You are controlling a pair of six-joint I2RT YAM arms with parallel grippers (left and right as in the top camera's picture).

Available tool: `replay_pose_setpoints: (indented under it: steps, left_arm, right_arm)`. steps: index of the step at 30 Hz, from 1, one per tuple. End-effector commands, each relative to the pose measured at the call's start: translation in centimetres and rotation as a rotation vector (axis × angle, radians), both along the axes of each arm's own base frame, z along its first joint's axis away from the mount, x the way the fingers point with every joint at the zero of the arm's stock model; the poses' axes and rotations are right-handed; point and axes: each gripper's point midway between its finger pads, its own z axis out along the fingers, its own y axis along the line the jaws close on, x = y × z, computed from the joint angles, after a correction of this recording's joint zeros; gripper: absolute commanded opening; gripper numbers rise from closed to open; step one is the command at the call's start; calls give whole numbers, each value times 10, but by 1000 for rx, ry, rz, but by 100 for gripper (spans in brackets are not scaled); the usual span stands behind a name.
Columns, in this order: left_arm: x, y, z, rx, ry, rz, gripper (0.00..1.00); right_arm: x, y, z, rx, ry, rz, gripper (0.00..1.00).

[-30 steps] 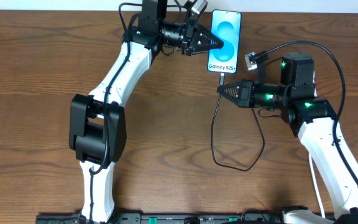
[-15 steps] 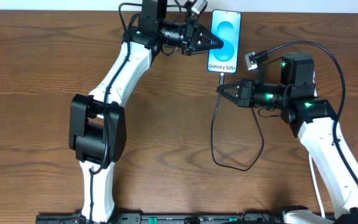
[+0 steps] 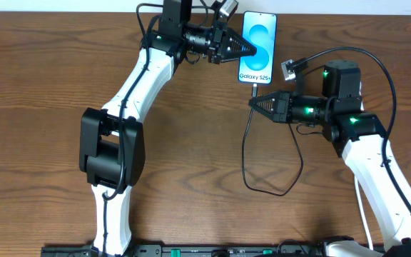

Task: Plug charger to phone and switch on socket

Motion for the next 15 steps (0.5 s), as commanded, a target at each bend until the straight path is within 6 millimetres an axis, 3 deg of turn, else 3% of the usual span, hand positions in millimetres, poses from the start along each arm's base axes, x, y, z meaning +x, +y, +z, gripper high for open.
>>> replay_pose_setpoints:
  steps: [1,15]
  left_arm:
    - [-14,5,37,-46,-80,-44,7]
    - [-14,4,37,-46,-81,-44,7]
  right_arm:
    - [2,3,12,21,-10,5,1]
    - [-1,5,14,37,-5,22,1]
